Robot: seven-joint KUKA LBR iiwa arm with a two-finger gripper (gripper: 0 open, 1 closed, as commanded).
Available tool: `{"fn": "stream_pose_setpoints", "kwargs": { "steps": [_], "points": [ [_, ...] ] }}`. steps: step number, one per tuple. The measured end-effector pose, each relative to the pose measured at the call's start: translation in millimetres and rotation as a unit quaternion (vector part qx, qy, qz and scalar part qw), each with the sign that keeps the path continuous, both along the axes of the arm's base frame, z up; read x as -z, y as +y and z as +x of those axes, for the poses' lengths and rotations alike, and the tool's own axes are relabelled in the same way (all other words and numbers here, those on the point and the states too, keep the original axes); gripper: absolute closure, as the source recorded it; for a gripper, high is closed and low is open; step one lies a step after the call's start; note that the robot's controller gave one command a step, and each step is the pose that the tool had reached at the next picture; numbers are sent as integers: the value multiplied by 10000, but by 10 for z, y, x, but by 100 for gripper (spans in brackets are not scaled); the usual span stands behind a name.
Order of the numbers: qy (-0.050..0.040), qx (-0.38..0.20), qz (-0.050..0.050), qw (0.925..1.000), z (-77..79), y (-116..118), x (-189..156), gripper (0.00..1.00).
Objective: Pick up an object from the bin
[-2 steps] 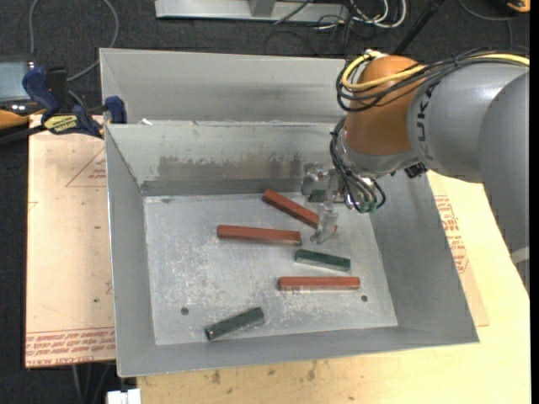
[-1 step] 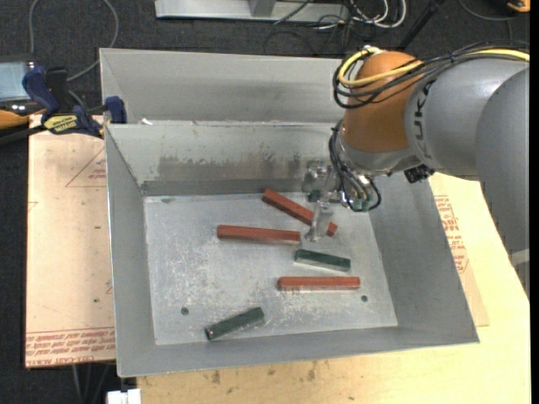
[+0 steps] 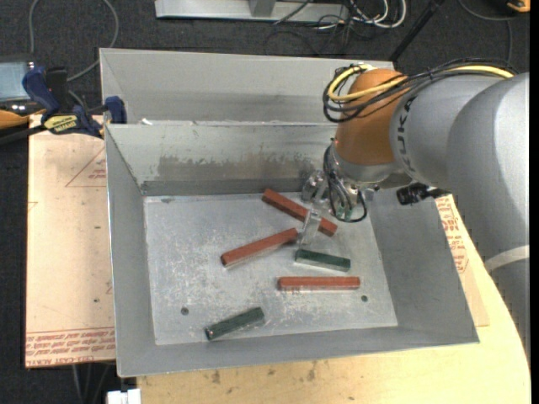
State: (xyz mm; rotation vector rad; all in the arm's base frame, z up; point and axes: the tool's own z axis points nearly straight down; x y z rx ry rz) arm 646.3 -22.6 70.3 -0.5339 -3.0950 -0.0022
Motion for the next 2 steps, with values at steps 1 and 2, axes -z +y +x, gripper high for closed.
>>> {"fn": "stream_pose_setpoints", "kwargs": {
  "steps": [1, 2],
  "points": [
    [-16, -14, -7, 10000, 10, 5, -11, 0],
    [-35, -13, -8, 10000, 18, 7, -18, 100]
  ]
}}
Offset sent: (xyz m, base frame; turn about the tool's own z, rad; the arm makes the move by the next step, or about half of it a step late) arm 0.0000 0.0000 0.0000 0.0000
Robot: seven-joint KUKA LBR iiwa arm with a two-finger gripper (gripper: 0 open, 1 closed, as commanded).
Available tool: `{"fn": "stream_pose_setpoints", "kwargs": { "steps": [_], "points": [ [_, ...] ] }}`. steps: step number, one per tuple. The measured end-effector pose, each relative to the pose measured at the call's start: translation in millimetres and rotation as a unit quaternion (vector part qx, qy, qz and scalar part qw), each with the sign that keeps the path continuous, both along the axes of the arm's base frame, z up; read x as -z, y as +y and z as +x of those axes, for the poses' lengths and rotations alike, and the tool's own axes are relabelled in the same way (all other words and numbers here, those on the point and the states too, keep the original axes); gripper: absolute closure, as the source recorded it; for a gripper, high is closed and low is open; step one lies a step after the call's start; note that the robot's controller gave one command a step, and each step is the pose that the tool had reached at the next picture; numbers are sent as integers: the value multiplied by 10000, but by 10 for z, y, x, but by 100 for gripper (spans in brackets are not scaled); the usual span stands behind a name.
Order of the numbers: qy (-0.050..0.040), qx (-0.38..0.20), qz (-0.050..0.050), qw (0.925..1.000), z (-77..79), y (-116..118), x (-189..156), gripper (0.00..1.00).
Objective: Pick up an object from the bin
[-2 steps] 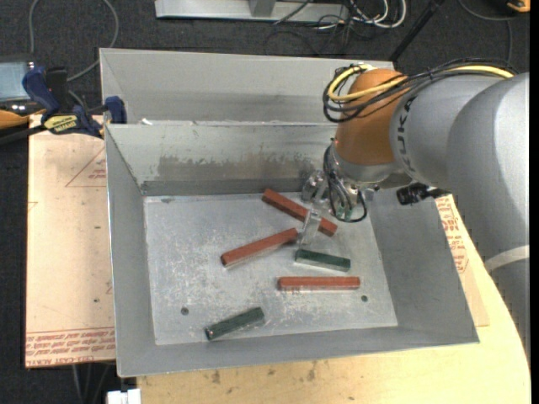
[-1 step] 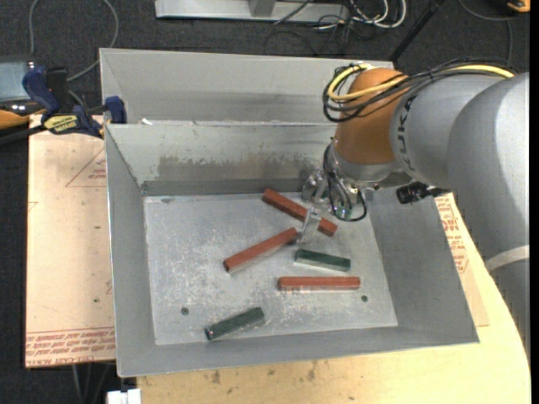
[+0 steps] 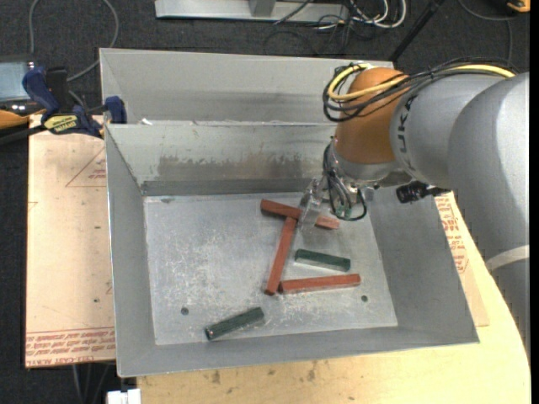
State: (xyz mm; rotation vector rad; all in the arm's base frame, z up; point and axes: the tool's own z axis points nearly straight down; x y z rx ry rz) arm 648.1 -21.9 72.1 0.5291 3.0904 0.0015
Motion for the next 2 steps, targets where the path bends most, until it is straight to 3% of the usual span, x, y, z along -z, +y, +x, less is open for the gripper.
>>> {"fn": "stream_pose_setpoints", "kwargs": {
  "steps": [2],
  "points": [
    [-24, -18, 1, 10000, 45, 4, -1251, 100]
  ]
}}
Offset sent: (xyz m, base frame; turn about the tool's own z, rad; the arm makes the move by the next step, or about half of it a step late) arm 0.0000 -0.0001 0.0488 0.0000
